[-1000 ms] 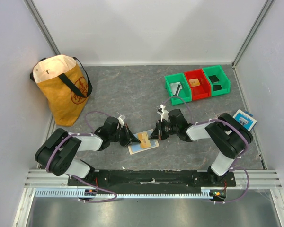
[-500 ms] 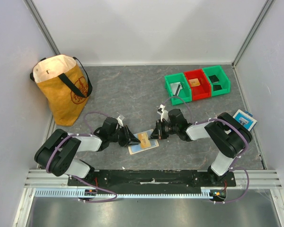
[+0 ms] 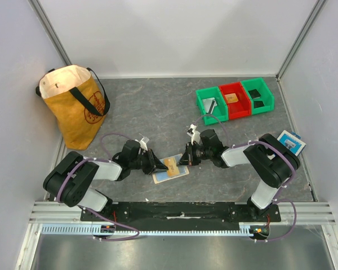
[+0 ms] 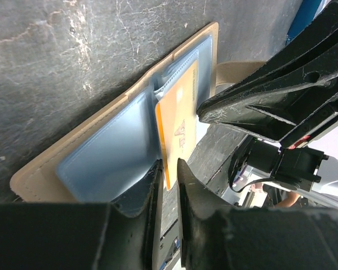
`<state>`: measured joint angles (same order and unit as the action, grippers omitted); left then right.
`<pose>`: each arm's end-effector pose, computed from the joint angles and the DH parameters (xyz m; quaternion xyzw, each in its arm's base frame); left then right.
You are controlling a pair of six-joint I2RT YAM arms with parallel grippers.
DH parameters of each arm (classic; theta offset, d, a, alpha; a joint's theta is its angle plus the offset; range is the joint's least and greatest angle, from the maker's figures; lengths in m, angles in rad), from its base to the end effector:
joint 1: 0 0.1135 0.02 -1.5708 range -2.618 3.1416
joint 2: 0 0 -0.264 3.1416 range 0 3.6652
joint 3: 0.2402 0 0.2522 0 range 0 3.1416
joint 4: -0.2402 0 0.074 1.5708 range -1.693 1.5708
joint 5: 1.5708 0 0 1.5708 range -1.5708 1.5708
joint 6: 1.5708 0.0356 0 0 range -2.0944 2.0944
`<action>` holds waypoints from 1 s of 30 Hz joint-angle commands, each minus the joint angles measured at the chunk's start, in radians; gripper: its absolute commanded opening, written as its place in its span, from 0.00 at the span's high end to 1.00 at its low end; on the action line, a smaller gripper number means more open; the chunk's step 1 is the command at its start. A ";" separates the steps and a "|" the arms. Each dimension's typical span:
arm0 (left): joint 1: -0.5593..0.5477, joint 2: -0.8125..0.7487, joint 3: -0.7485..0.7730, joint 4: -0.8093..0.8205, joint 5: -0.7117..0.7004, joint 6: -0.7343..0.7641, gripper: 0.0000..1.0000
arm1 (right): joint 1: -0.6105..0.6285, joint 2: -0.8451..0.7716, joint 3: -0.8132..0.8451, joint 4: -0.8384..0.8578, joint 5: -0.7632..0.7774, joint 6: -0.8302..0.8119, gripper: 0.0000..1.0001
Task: Take the credit cards out of the card holder
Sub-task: Remove the credit card from the card holder.
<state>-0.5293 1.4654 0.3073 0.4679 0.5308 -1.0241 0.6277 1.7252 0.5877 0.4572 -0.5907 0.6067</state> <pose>0.1861 -0.1298 0.1090 -0.1054 0.8737 -0.4575 0.1270 0.2299 0.1913 0.1121 -0.1344 0.8621 0.4527 0.1840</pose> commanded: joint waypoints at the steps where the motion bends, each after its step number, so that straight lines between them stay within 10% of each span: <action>1: -0.008 0.006 -0.008 0.067 0.029 -0.022 0.81 | -0.010 0.036 -0.003 -0.091 0.074 -0.045 0.93; 10: -0.009 -0.014 -0.027 0.063 0.024 -0.019 0.98 | -0.010 0.040 -0.006 -0.092 0.080 -0.045 0.93; 30: 0.035 -0.066 -0.023 -0.083 0.018 0.056 0.98 | -0.020 0.021 -0.005 -0.091 0.072 -0.045 0.93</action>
<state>-0.4995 1.4082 0.2867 0.3946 0.5308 -1.0092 0.6224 1.7294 0.5880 0.4591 -0.5991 0.6075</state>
